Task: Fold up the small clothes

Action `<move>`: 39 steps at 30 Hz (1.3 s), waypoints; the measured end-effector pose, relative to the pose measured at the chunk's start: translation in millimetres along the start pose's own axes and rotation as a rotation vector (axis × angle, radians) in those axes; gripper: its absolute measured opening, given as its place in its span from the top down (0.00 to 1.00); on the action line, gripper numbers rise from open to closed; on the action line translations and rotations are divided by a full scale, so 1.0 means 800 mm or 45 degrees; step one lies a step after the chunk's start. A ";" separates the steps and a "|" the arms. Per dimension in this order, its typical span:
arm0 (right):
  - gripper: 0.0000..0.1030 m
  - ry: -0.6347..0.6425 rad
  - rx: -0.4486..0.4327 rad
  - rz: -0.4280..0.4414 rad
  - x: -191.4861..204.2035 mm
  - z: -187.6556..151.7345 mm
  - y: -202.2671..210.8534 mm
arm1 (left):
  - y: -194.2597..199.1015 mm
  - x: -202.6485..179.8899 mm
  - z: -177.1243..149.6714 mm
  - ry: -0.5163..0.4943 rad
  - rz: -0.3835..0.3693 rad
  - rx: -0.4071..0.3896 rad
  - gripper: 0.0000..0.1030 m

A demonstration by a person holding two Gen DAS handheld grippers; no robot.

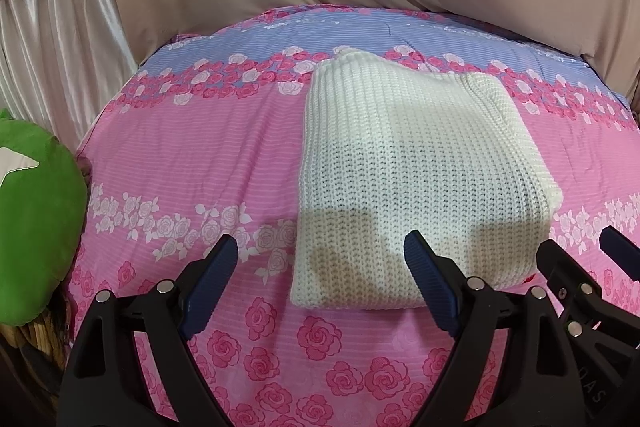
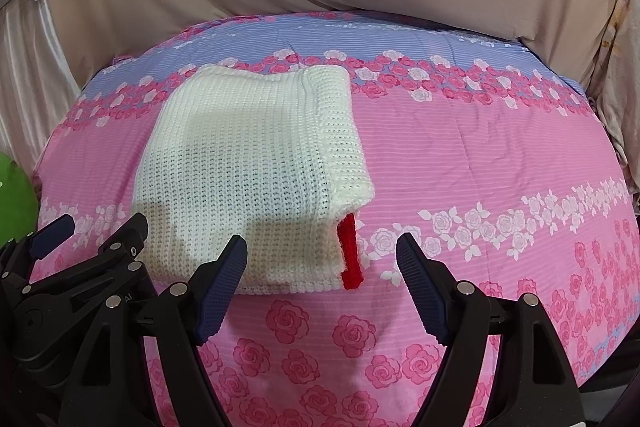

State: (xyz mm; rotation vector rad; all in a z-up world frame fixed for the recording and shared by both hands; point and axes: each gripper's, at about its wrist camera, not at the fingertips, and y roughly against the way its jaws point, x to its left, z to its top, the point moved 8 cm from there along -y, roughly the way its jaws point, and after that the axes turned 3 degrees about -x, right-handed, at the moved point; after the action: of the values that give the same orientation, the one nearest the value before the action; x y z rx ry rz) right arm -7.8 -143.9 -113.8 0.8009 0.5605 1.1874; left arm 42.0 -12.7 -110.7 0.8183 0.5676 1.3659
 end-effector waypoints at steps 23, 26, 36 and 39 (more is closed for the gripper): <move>0.27 -0.001 0.001 -0.001 0.001 0.000 -0.001 | -0.005 0.002 0.000 0.001 0.007 0.004 0.20; 0.27 -0.001 0.000 0.001 0.001 0.001 -0.001 | -0.006 0.003 -0.001 0.002 0.007 0.003 0.20; 0.27 0.006 0.002 0.005 0.000 0.003 -0.003 | -0.008 0.003 -0.001 0.002 0.009 0.005 0.20; 0.27 0.006 0.009 0.006 -0.001 0.004 -0.005 | -0.010 0.003 0.000 0.006 0.005 0.017 0.20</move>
State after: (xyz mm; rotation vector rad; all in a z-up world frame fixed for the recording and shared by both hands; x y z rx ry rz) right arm -3.6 -146.2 -115.0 0.8059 0.5670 1.1929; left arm 47.1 -10.0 -116.8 0.8274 0.5798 1.3693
